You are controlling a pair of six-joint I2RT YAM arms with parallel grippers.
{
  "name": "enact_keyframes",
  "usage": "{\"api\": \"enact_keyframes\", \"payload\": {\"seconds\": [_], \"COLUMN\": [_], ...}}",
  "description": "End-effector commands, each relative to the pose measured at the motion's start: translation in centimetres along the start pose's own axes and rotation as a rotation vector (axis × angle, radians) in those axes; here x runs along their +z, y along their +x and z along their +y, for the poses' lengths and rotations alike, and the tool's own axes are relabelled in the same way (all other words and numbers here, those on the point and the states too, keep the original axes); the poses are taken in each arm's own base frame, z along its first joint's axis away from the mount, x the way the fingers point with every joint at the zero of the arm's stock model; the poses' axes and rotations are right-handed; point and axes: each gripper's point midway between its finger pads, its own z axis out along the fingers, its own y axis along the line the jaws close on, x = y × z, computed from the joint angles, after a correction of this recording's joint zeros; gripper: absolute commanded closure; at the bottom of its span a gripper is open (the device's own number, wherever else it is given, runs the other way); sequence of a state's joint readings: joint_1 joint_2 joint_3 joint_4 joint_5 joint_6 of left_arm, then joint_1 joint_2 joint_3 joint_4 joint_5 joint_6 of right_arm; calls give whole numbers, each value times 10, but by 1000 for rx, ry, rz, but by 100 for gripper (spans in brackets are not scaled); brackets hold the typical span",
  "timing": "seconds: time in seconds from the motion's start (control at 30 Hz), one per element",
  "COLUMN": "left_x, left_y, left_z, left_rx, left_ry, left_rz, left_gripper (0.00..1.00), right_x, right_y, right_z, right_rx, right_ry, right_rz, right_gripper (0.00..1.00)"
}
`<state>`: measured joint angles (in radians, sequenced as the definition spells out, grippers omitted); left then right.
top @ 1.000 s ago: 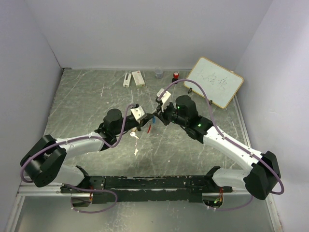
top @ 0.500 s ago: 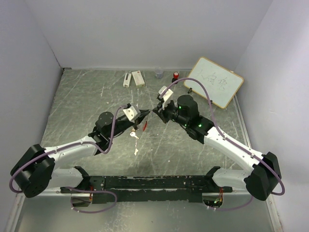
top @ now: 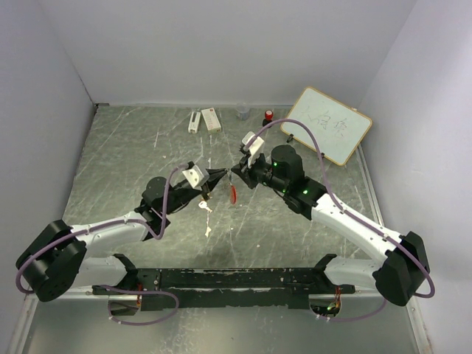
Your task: Put the keys on the keyring
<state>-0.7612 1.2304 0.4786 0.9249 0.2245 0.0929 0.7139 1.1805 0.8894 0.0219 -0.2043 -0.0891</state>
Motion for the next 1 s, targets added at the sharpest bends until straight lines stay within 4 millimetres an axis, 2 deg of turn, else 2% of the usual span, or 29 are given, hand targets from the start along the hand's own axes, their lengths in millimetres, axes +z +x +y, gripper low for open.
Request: {"api": "enact_keyframes", "payload": {"seconds": [0.0, 0.43, 0.73, 0.77, 0.83, 0.9, 0.97], "left_x": [-1, -11, 2, 3, 4, 0, -7], "left_y": [-44, -62, -68, -67, -67, -71, -73], "left_z": [9, 1, 10, 15, 24, 32, 40], "left_rx": [17, 34, 39, 24, 8, 9, 23], "left_ry": [-51, -26, -58, -86, -133, -180, -224], "left_rz": [-176, -352, -372, -365, -348, -345, -336], "left_gripper": [93, 93, 93, 89, 61, 39, 31], "right_x": [2, 11, 13, 12, 10, 8, 4], "right_y": [9, 2, -7, -8, -12, -15, -20], "right_z": [-6, 1, -2, -5, -13, -21, -27], "right_rx": [20, 83, 81, 78, 70, 56, 41], "right_ry": [8, -71, -67, -52, -9, 31, 58], "right_rz": [30, 7, -9, -13, -18, -12, -11], "right_gripper": [100, 100, 100, 100, 100, 100, 100]}}
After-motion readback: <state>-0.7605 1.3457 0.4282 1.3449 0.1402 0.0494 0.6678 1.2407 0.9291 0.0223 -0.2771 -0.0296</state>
